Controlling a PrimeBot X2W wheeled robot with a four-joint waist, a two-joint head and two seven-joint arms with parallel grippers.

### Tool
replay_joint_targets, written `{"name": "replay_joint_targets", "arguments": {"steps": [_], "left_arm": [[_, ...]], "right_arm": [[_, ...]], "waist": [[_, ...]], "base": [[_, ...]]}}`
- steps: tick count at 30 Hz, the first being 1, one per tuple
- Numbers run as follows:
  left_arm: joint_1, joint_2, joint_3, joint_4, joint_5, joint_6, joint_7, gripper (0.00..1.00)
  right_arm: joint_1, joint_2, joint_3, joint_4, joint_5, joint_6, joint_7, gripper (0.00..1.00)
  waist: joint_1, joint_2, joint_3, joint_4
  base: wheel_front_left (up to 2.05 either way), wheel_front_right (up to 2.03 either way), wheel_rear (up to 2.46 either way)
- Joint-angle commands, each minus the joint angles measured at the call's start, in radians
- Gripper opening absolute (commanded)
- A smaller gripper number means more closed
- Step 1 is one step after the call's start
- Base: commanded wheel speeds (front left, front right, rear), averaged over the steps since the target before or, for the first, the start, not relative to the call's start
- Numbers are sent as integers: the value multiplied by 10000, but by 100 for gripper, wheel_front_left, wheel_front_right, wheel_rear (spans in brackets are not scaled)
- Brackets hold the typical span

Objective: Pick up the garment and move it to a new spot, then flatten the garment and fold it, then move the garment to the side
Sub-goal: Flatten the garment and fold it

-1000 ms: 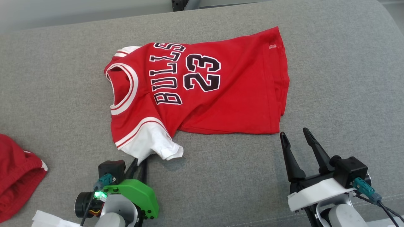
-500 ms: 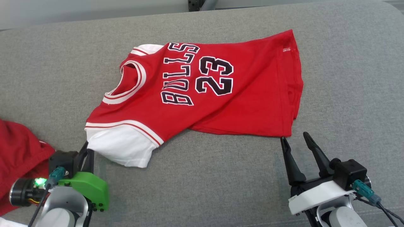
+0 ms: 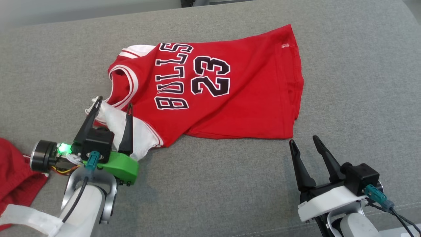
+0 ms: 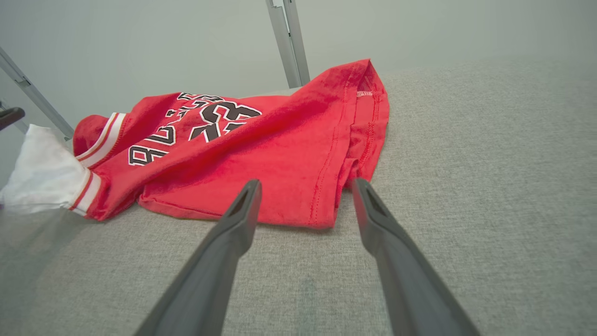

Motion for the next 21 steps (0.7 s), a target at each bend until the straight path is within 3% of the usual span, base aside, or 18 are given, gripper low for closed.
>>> {"name": "replay_joint_targets", "arguments": {"steps": [1,14,18,21], "left_arm": [[348,-65,-2,117,-89,117,-231,100],[2792,-231,2192,347,-2357,1016,-1088,100],[3360,-264,2434,278,-2662,1014,-1154,100],[3643,-253,2322,311,-2867,731,-1111,100]], "right_arm": [[62,45,10,22,19,-14,-27,100],[73,62,2,-2,90,-14,-27,100],[79,51,-43,-44,95,-14,-27,100],[54,62,-78,-63,101,-14,-27,100]], "waist": [[0,0,2,-124],[0,0,23,-96],[0,0,127,-80],[0,0,231,-65]], "base": [[0,0,0],[0,0,0],[0,0,0],[0,0,0]]}}
